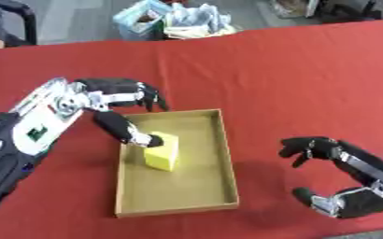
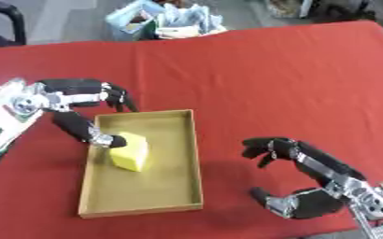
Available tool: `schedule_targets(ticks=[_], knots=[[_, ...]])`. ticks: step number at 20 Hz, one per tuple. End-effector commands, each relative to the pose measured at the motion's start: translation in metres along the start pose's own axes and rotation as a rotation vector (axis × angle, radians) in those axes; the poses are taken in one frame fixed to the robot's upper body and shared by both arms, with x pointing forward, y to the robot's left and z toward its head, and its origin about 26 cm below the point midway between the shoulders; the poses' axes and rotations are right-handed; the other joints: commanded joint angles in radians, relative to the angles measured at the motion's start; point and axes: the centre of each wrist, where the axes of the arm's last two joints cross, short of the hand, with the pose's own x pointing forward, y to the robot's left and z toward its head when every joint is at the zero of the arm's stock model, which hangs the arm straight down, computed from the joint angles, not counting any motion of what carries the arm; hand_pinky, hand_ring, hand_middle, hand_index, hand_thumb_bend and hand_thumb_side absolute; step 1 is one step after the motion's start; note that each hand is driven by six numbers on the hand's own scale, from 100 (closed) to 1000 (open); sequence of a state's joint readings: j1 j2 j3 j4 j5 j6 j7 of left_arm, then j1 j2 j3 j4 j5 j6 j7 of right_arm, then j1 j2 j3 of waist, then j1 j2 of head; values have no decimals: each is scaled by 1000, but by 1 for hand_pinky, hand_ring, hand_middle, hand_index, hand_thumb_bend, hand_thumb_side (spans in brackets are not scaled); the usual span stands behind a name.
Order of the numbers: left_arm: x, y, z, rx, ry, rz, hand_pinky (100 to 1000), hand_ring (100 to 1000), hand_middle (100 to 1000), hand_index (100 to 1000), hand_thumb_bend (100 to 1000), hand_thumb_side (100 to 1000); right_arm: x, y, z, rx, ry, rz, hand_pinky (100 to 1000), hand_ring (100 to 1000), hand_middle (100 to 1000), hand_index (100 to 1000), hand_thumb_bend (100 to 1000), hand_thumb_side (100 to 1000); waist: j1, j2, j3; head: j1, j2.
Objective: Pick up objects on the table and place them in the box.
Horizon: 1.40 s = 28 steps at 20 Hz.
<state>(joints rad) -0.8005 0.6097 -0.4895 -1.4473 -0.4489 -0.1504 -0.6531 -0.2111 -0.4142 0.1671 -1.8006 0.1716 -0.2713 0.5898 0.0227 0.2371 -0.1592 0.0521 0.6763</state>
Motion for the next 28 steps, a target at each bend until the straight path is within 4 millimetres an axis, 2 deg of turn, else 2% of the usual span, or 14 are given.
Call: schedule_targets(ticks=[1,6,11,18,24,28], knots=[[-2,12,12,35,22,-39,783,760,801,867,496,706,5,-8,1,0,-13,25,680,807,760,937,290,389,-3,-20,2,-3,-1],[-1,17,25,121,21,-9,771,744,774,850,453,638,6,-14,1,-54,-11,35,678,804,758,937,291,387,-8,-26,13,-4,-2],[4,23,54,260,22,70,757,724,748,827,407,621,9,-25,2,-91,-10,76,683,806,761,939,291,388,-13,-32,29,-8,1],[9,16,95,540,40,257,725,683,695,780,288,593,29,-67,0,-104,-38,254,704,811,773,948,282,394,-26,-41,81,-22,5],[16,4,114,768,15,407,716,673,673,753,218,588,45,-109,2,-136,-57,386,713,812,777,950,281,392,-34,-46,129,-42,6],[20,-4,122,895,-41,506,712,668,656,738,141,592,52,-132,6,-173,-52,437,718,813,778,950,279,392,-42,-49,162,-52,5]])
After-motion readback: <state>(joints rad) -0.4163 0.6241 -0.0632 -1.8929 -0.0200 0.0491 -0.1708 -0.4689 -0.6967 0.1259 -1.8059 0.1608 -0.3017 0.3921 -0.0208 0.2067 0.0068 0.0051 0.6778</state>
